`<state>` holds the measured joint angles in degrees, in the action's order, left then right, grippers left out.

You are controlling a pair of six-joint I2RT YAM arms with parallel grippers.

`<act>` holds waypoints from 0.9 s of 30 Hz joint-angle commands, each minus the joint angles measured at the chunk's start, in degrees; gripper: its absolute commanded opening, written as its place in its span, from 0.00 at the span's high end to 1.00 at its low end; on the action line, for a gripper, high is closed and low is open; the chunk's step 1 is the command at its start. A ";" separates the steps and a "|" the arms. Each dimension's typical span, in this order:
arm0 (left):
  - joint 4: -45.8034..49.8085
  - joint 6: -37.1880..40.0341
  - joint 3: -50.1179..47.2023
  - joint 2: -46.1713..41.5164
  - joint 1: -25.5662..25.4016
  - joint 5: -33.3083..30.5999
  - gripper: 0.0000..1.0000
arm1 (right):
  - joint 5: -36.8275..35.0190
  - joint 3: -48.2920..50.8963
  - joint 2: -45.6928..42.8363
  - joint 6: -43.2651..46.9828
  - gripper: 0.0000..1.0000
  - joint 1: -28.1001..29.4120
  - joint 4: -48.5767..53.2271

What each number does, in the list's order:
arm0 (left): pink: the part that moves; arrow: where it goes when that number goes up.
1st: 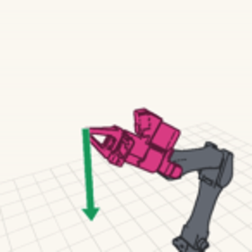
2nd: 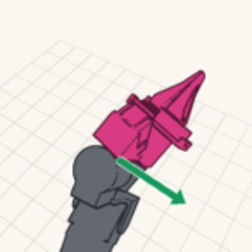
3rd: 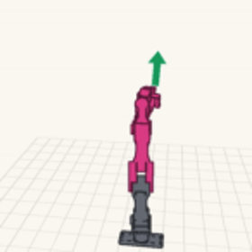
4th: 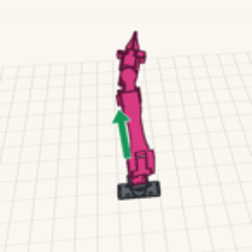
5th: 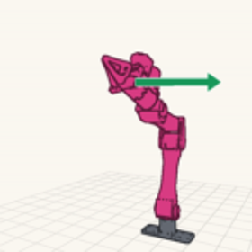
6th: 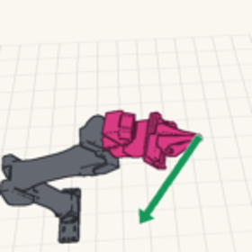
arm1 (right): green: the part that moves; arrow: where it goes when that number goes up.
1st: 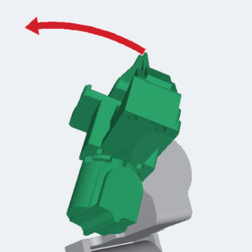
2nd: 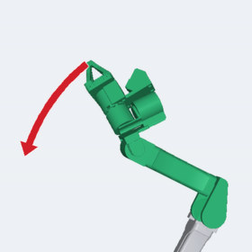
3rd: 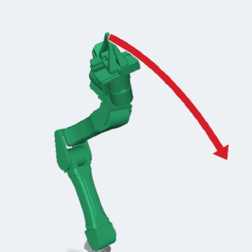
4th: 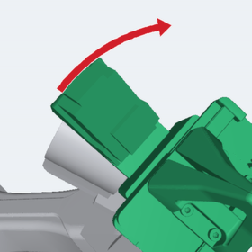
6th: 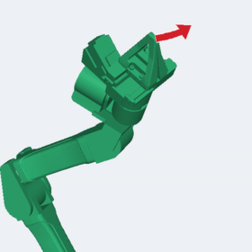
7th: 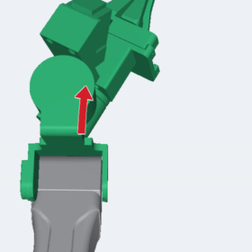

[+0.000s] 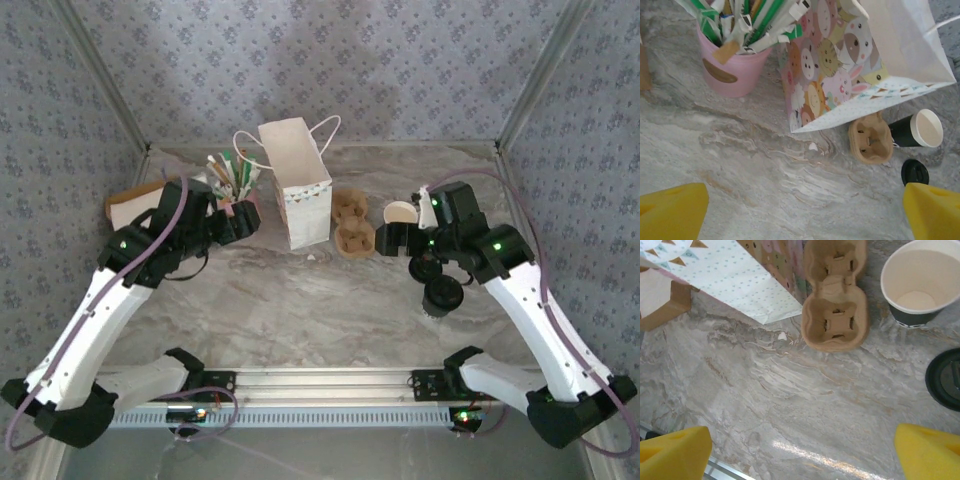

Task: Pack the takeout coffee

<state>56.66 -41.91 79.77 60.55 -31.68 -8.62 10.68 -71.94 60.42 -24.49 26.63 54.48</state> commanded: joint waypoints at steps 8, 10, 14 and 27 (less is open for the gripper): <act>-4.23 -1.00 3.91 9.03 5.77 14.85 0.02 | -1.92 1.02 1.19 3.92 0.00 2.64 -1.00; -2.94 -1.64 6.22 12.23 5.43 14.24 0.07 | -2.73 1.99 0.89 3.72 0.00 2.62 -1.59; -2.78 -1.82 9.02 15.72 4.46 8.46 0.11 | -7.30 5.39 0.18 0.32 0.00 2.55 -2.02; 0.87 -0.84 24.73 29.84 1.01 -1.27 0.19 | -6.49 10.84 -2.12 -3.34 0.00 -0.86 -3.67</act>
<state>54.48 -43.53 100.60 88.12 -30.79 -5.98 3.77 -62.08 58.83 -25.80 26.63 51.88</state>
